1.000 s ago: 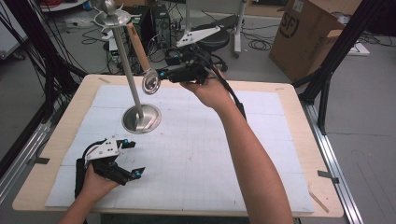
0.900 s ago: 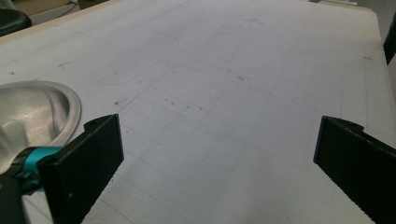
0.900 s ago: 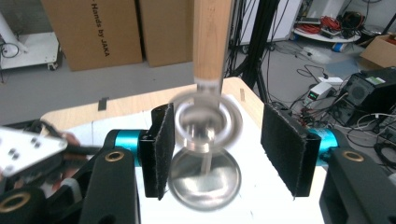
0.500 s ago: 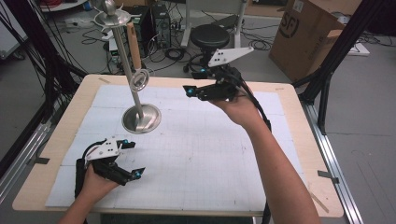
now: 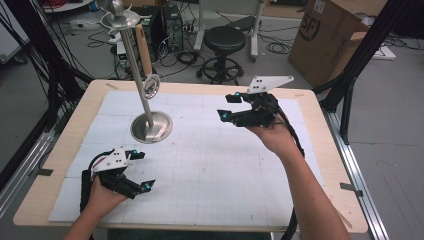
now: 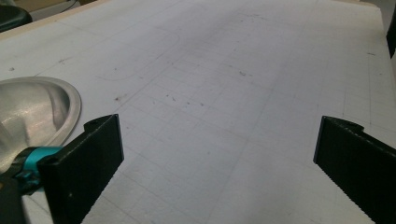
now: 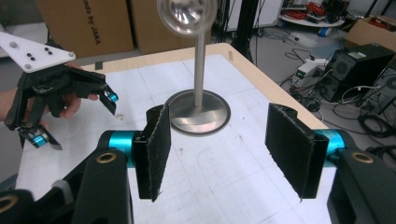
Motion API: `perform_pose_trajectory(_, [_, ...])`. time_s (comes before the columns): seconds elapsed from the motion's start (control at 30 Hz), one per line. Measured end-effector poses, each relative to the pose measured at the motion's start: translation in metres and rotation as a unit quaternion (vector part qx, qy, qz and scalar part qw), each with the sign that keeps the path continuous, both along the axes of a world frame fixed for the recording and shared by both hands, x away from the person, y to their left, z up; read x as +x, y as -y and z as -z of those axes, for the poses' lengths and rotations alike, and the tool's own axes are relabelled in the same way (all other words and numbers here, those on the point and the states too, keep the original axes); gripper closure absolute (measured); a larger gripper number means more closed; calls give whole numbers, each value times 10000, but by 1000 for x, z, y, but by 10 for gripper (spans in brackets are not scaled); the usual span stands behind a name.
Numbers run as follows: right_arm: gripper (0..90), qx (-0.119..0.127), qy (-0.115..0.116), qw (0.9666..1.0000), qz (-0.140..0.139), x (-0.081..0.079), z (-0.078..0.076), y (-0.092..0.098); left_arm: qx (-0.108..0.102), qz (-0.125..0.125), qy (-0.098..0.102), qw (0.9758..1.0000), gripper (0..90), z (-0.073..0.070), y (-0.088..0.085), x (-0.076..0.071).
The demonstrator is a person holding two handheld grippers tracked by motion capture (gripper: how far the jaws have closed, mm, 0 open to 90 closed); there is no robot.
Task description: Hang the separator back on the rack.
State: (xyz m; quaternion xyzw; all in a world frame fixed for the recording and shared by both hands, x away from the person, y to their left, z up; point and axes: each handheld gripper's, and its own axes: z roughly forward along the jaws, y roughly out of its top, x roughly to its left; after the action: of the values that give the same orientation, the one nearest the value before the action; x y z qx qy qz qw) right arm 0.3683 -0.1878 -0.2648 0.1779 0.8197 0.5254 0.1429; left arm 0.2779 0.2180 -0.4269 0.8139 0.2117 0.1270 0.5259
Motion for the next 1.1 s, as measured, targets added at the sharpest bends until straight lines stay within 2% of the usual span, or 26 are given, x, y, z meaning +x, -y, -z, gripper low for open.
perform_pose_trajectory(0.23, [385, -27, -50, 9998, 165, -11, 19, 18, -5, -4, 8, 10000, 21, 0, 0, -1])
perform_pose_trajectory(0.3, [384, 31, -115, 9998, 186, -13, 25, 23, -21, -14, 1, 10000, 21, 0, 0, -1])
perform_pose_trajectory(0.63, [354, 48, -254, 9990, 361, -18, 49, 47, 8, -24, -20, 10000, 21, 1, 0, 0])
perform_pose_trajectory(1.1, [308, 234, -434, 9971, 572, -28, 86, 75, 43, -57, -48, 10000, 21, 2, 0, 1])
